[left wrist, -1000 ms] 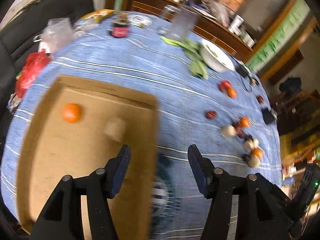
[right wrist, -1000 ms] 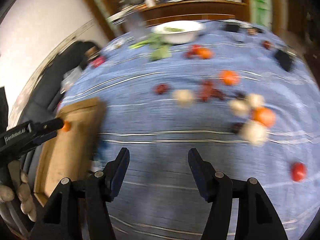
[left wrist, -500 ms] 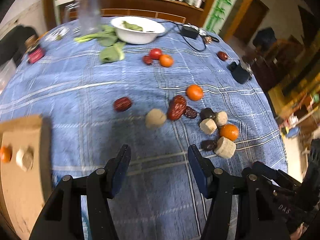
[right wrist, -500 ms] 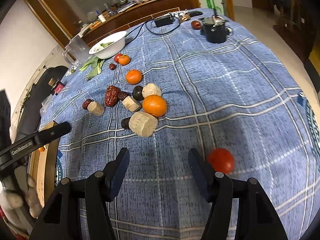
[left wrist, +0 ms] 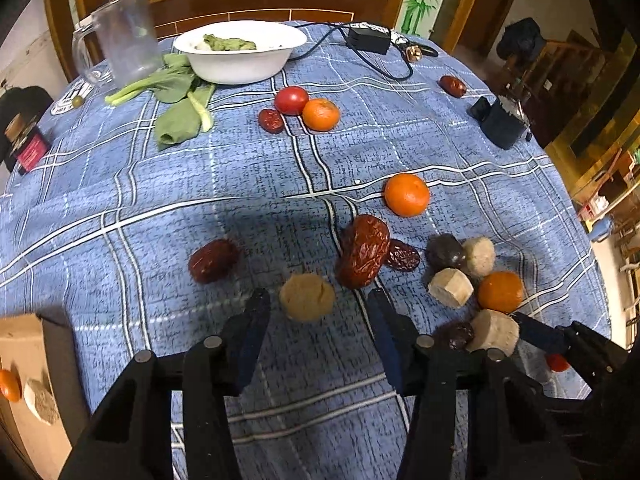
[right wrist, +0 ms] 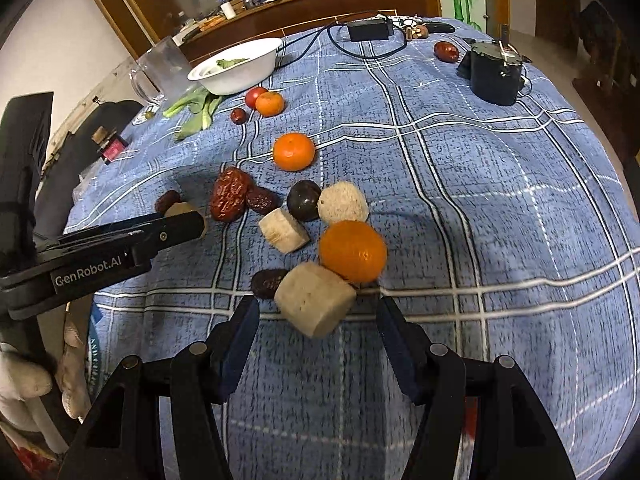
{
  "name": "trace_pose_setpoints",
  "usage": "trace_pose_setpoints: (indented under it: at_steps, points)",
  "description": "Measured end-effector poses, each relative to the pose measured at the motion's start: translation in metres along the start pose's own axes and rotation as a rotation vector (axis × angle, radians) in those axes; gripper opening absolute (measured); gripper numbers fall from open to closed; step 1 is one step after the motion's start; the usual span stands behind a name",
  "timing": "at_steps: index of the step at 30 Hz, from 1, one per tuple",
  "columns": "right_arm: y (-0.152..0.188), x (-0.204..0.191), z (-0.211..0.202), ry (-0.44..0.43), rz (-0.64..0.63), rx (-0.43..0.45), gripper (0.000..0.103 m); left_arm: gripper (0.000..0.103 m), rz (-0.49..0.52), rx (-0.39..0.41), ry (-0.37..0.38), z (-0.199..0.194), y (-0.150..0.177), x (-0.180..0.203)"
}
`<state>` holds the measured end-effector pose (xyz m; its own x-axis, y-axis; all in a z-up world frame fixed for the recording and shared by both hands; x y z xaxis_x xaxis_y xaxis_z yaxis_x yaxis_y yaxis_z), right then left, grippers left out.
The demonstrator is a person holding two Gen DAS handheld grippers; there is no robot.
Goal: Organize fruits
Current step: 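Grasp a tan round piece with the left gripper while the right grasps a beige chunk, then carry both held pieces into the cardboard box and open both grippers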
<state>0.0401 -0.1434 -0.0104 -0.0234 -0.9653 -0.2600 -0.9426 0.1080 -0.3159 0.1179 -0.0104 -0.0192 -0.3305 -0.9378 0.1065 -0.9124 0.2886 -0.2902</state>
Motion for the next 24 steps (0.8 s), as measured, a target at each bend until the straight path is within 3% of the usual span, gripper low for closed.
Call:
trace_pose_setpoints:
  at_steps: [6, 8, 13, 24]
  points:
    - [-0.006, -0.006, 0.005, 0.041, -0.035, 0.009, 0.065, 0.028, 0.008, -0.009, -0.044, 0.012, 0.003, -0.002]
    - [-0.005, -0.006, 0.005, 0.047, -0.037, 0.016, 0.064, 0.028, -0.006, -0.006, -0.027, 0.011, 0.003, -0.005]
    - [-0.003, -0.004, 0.003, 0.023, -0.025, 0.014, 0.046, 0.028, -0.017, 0.003, -0.023, 0.005, 0.006, -0.006]
    - [0.016, -0.009, -0.006, 0.009, -0.014, 0.005, 0.045, 0.028, -0.055, 0.056, 0.036, -0.032, 0.03, -0.002]
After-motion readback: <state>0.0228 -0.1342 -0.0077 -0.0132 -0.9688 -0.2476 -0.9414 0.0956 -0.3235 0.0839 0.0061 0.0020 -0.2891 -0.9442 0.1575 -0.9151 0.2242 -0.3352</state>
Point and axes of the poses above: each gripper's, at about its wrist camera, not at the fingertips, and z roughly the way its jaws point, x to its right, y to its underside, the point moved 6 cm from there along z, roughly the way its jaws point, and after that the axes turned 9 degrees about -x, right-handed, at the moved point
